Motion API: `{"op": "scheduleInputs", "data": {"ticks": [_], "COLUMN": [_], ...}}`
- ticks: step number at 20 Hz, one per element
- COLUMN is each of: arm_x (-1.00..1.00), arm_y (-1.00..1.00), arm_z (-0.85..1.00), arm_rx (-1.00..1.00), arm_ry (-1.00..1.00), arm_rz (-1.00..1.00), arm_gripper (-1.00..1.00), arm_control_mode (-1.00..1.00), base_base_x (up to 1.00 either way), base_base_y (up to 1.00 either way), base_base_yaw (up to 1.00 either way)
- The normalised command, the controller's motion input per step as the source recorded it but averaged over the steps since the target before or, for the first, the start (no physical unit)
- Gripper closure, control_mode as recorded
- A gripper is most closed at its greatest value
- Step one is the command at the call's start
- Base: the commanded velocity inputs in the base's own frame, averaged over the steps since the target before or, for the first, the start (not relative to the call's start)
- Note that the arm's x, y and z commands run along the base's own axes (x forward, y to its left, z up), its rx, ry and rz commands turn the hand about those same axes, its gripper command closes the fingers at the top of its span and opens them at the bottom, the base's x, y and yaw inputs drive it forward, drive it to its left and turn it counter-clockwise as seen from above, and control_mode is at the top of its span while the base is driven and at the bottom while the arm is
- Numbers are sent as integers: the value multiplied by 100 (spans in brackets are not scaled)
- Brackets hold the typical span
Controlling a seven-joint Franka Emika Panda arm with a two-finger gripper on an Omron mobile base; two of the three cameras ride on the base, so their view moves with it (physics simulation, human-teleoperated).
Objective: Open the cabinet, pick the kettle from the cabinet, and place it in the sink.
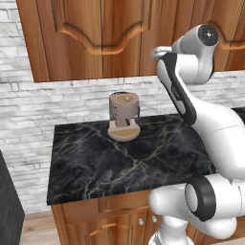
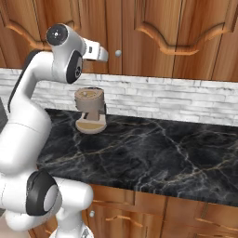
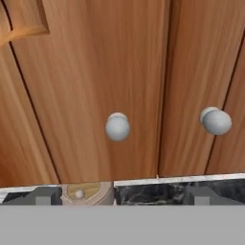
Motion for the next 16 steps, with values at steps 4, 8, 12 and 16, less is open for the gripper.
{"op": "scheduleInputs", "data": {"ticks": [4,8,12,16], "arm_x": [34,34,37,36], "arm_y": [0,0,0,-1], "arm_z": [5,1,1,0], "arm_rx": [0,0,1,2], "arm_ry": [0,2,1,0], "arm_rz": [0,0,0,0], "arm_gripper": [-100,-100,-100,-100], "arm_control_mode": [-100,-100,-100,-100], "base_base_x": [0,0,0,0], "base_base_y": [0,0,0,0], "base_base_yaw": [0,0,0,0]}}
